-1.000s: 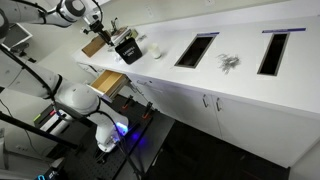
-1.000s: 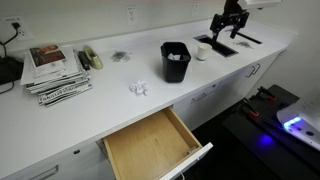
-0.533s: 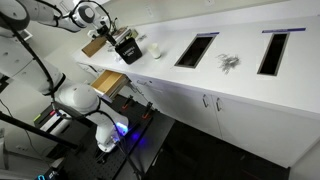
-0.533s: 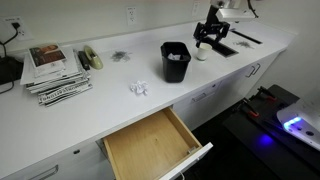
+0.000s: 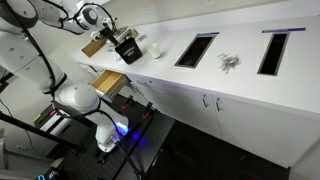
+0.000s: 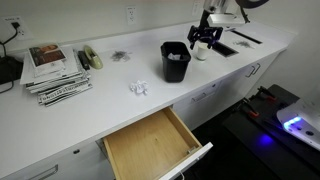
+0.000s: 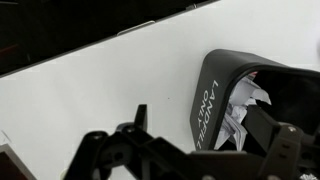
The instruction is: Move the small black bin to the back of the cup
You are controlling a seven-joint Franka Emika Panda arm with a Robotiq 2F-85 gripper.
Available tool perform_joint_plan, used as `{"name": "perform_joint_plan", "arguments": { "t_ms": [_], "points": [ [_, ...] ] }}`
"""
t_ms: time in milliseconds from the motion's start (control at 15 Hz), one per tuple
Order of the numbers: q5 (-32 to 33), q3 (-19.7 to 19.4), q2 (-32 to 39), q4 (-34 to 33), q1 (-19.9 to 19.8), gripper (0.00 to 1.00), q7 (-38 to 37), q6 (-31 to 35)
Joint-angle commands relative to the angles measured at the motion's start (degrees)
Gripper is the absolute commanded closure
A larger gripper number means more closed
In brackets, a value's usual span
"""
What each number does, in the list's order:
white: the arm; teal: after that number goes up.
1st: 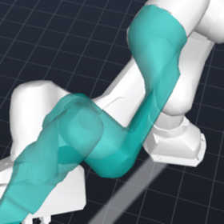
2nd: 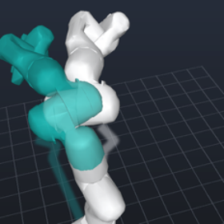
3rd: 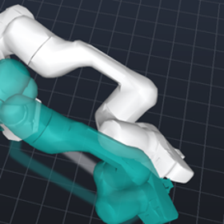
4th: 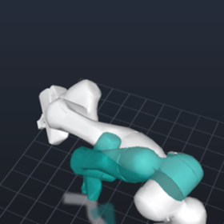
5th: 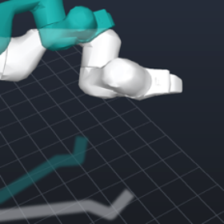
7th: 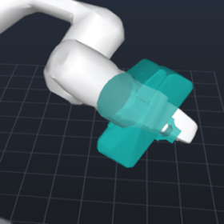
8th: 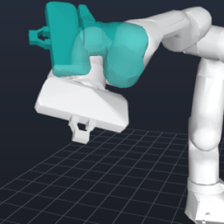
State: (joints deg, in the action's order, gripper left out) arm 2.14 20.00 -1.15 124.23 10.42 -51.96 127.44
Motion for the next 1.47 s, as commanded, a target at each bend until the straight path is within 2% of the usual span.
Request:
{"name": "perform_joint_plan", "arguments": {
  "t_ms": [0,333,600,667,733,1333,1400],
  "points": [
    [0.0,-1.8,0.7,-0.4,1.8,0.0,-0.6,0.6],
    [1.3,-2.6,5.8,-2.9,3.0,0.0,-3.1,6.9],
    [5.3,-4.2,9.8,-4.7,4.8,0.0,-6.0,7.7],
    [6.6,-4.7,10.6,-5.1,5.3,0.25,-6.9,7.9],
    [7.2,-5.1,11.3,-5.5,5.8,0.26,-7.2,7.9],
    [8.1,-7.8,14.4,-8.5,9.0,0.96,-9.5,7.1],
    [8.1,-7.9,14.5,-8.6,9.0,0.99,-9.5,7.1]
  ]
}}
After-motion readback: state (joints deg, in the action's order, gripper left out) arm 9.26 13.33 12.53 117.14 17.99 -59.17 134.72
